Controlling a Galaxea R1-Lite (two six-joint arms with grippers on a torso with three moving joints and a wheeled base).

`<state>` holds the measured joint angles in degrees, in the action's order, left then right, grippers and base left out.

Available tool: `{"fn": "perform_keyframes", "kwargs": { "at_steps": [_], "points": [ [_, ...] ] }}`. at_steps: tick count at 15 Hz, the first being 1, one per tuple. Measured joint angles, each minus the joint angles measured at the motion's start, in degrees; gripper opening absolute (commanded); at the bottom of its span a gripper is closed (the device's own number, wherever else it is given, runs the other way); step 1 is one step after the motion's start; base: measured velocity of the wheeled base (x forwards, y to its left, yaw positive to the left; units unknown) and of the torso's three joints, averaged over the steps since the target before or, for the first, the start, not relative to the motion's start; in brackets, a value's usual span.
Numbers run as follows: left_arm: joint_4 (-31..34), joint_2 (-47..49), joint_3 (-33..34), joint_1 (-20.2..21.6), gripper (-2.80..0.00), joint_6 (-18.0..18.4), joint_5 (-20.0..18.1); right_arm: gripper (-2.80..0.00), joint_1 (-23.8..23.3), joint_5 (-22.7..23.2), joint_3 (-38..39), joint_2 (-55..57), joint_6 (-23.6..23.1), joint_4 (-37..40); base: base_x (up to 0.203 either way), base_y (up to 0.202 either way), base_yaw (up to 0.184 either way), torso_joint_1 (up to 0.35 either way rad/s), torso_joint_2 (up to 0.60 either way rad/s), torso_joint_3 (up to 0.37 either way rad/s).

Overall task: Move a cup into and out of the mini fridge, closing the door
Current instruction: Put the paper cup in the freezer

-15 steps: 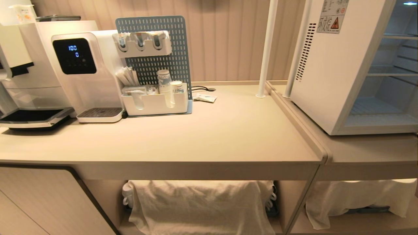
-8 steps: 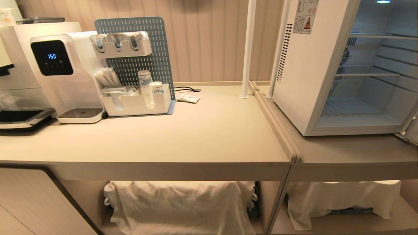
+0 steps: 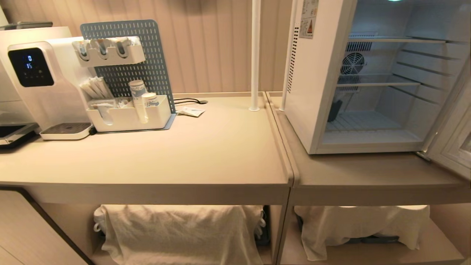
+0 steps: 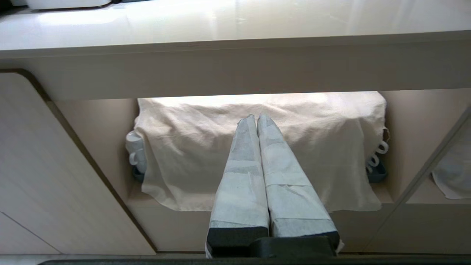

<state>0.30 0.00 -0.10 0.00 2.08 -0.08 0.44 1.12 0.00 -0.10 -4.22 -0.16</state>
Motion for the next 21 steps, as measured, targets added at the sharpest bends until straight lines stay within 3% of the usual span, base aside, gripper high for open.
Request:
{"fn": "perform_keyframes", "kwargs": {
  "at_steps": [6, 11, 13, 15, 17, 21],
  "points": [
    [0.0, 0.0, 0.0, 0.0, -2.8, 0.3, -0.1, -2.8, 0.1, -0.1, 0.0, 0.0, 0.0, 0.1, 0.0, -0.171, 0.002, 0.003, 0.0, 0.003],
    [-0.1, 0.0, 0.1, 0.0, -2.8, -0.3, -0.1, -2.8, 0.0, -0.7, -0.3, 0.0, 2.1, 0.9, 0.0, 0.0, 0.0, 0.0, 0.0, 0.0],
    [-0.1, 0.0, 0.1, 0.0, -2.8, -0.3, -0.1, -2.8, 0.0, -0.5, -4.3, 0.7, 2.4, 2.5, 0.0, 0.0, 0.0, 0.0, 0.0, 0.0],
    [-0.1, 0.0, 0.1, 0.0, -2.8, -0.4, -0.1, -2.8, 0.0, -0.1, -14.4, 4.6, 3.8, 7.0, 0.0, 0.0, 0.0, 0.0, 0.0, 0.0],
    [-0.1, 0.0, 0.1, 0.0, -2.8, -0.4, -0.1, -2.8, 0.3, 1.6, -29.9, 13.8, 7.5, 13.1, 0.0, 0.0, 0.0, 0.0, 0.0, 0.0],
    [-0.1, 0.0, 0.1, 0.0, -2.8, -0.3, -0.1, -2.8, 0.8, 10.4, -58.8, 40.0, 17.8, 25.6, 0.0, 0.0, 0.0, 0.0, 0.0, 0.0]
  ]
}}
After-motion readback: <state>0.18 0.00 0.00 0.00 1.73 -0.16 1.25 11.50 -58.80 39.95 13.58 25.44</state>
